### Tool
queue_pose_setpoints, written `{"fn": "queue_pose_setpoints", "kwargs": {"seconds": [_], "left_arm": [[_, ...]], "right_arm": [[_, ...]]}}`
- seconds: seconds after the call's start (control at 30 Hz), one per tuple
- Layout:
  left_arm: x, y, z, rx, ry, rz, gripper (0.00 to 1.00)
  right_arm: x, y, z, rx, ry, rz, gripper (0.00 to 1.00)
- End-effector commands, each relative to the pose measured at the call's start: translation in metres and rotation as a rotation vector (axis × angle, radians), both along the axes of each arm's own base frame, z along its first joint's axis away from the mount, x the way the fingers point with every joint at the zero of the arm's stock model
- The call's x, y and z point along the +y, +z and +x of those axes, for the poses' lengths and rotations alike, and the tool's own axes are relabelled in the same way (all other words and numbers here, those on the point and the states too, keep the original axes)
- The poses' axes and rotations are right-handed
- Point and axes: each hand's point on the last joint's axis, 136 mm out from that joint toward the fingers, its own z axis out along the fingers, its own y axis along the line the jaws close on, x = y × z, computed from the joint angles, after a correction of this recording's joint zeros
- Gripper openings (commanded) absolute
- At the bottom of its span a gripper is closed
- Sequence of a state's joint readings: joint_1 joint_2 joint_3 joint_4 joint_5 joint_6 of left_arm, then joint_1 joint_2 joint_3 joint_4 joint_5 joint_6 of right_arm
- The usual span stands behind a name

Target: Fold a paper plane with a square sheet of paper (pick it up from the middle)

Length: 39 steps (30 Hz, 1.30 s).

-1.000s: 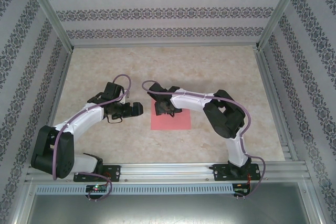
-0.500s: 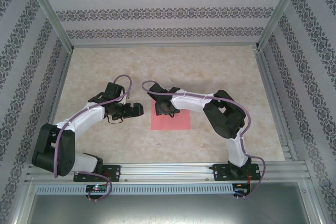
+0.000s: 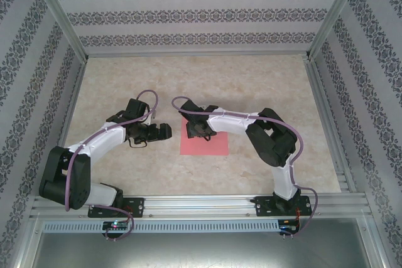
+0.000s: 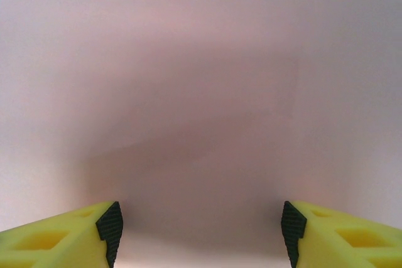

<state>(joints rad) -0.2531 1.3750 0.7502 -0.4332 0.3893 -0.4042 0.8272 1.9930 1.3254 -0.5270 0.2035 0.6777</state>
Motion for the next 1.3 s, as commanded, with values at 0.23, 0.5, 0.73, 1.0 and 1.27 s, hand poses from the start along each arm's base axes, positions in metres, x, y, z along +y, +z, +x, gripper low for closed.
{"fn": "queue_pose_setpoints", "kwargs": {"seconds": [0.23, 0.5, 0.73, 1.0, 1.27], "left_arm": [[0.001, 0.003, 0.004, 0.003, 0.013, -0.011, 1.00], [0.001, 0.004, 0.003, 0.004, 0.012, -0.013, 1.00], [-0.001, 0.006, 0.004, 0.002, 0.009, -0.020, 1.00], [-0.008, 0.014, 0.005, -0.006, 0.002, -0.068, 1.00], [-0.011, 0.026, 0.009, -0.033, 0.000, -0.087, 1.00]], "right_arm": [[-0.017, 0.003, -0.007, 0.014, -0.036, -0.028, 0.77], [-0.021, -0.017, -0.008, 0.053, -0.064, -0.034, 0.77], [-0.029, -0.035, -0.014, 0.090, -0.077, -0.058, 0.75], [-0.030, -0.037, -0.014, 0.088, -0.064, -0.082, 0.68], [-0.020, -0.014, -0.006, 0.026, -0.044, -0.041, 0.54]]}}
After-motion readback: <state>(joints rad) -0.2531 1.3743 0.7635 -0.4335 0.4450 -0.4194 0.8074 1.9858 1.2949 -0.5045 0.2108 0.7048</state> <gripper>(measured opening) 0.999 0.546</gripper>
